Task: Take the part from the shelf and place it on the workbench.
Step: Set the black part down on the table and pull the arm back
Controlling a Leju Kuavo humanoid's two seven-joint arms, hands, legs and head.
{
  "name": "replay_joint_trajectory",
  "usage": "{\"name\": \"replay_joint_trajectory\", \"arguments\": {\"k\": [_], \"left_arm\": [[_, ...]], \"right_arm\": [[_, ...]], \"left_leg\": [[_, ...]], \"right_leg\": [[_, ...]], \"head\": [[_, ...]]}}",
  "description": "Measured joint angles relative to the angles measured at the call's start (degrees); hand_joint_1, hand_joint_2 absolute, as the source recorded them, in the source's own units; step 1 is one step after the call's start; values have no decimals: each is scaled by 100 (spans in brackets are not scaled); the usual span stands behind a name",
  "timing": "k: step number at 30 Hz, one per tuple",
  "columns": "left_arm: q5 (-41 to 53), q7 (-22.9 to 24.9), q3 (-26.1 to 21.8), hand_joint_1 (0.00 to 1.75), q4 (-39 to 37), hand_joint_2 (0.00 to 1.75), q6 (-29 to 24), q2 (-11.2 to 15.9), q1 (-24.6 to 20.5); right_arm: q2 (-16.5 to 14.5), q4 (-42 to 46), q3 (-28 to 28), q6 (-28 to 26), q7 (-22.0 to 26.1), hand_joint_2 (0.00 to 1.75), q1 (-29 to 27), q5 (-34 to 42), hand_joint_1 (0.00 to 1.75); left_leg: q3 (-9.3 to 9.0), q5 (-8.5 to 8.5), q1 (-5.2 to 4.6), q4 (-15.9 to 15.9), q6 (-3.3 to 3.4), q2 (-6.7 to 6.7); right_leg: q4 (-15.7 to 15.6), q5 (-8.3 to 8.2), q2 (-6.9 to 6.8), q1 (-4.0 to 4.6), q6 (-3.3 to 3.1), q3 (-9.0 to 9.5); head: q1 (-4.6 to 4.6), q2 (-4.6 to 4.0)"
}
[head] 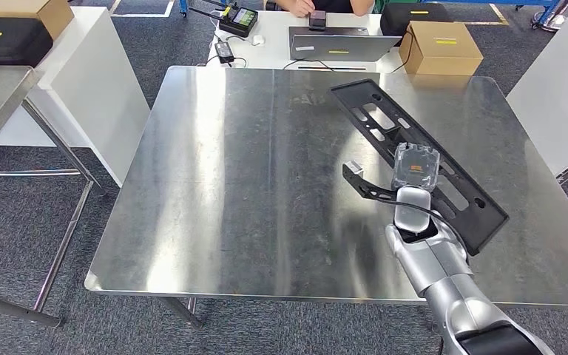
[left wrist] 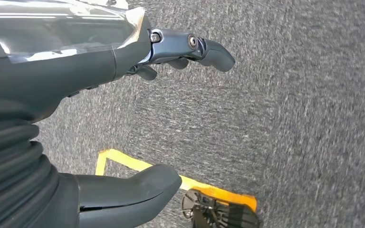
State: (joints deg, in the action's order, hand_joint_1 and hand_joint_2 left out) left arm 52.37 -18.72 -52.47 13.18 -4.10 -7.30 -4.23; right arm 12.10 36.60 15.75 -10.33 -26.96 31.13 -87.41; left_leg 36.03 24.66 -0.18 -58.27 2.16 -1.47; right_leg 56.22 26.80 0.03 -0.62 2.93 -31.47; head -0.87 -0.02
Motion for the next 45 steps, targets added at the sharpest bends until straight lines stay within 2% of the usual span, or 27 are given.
{"name": "replay_joint_trajectory", "arguments": {"k": [7, 11, 14, 18, 23, 39, 42, 45], "left_arm": [[136, 49, -1, 0, 0, 175, 47, -2, 20], [162, 57, -1, 0, 0, 175, 20, -3, 20], [150, 23, -3, 0, 2, 175, -91, -13, 20], [98, 192, -61, 0, 2, 0, -108, -28, 18], [104, 451, -163, 0, 2, 0, 18, -37, 17], [107, 469, -276, 0, 2, 0, 170, -42, 17], [124, 475, -308, 0, 2, 0, 196, -42, 16], [110, 427, -384, 0, 2, 0, 184, -44, 15]], "right_arm": [[109, 36, -417, 18, 174, 175, -198, -1, 154], [104, 32, -481, 28, 338, 175, -253, -2, 0], [86, 15, -476, 26, 455, 175, -253, -2, 0], [30, -42, -462, 19, 564, 175, -228, -2, 0], [-50, -163, -436, 18, 614, 175, -74, -2, 0], [-125, -361, -457, -36, 769, 175, 47, -1, 0], [-260, -258, -693, -85, 1430, 175, 36, 114, 0], [-594, 478, -1135, 62, 2675, 175, -152, 1134, 0]], "left_leg": [[0, 0, 1, 0, 0, 1], [0, 0, 1, 1, 0, 3], [0, 0, 2, 1, 0, 2], [1, 0, 2, 2, 0, 2], [1, -1, 2, 2, 0, 0], [1, -1, 2, 2, 1, 0], [1, -1, 2, 2, 1, 2], [1, -2, 5, 2, 0, 1]], "right_leg": [[0, 0, 0, 1, 0, -1], [0, 0, 1, 1, 0, -2], [0, 0, 1, 2, 0, -1], [1, 0, 1, 1, 0, 1], [1, 0, 0, 1, 0, -1], [1, 0, -1, 1, 0, 1], [1, 0, 0, 2, 0, 1], [2, 0, -1, 3, 0, 1]], "head": [[0, 0], [0, 0], [-1, 0], [0, 0], [-1, 0], [0, 0], [-1, 0], [-1, 0]]}}
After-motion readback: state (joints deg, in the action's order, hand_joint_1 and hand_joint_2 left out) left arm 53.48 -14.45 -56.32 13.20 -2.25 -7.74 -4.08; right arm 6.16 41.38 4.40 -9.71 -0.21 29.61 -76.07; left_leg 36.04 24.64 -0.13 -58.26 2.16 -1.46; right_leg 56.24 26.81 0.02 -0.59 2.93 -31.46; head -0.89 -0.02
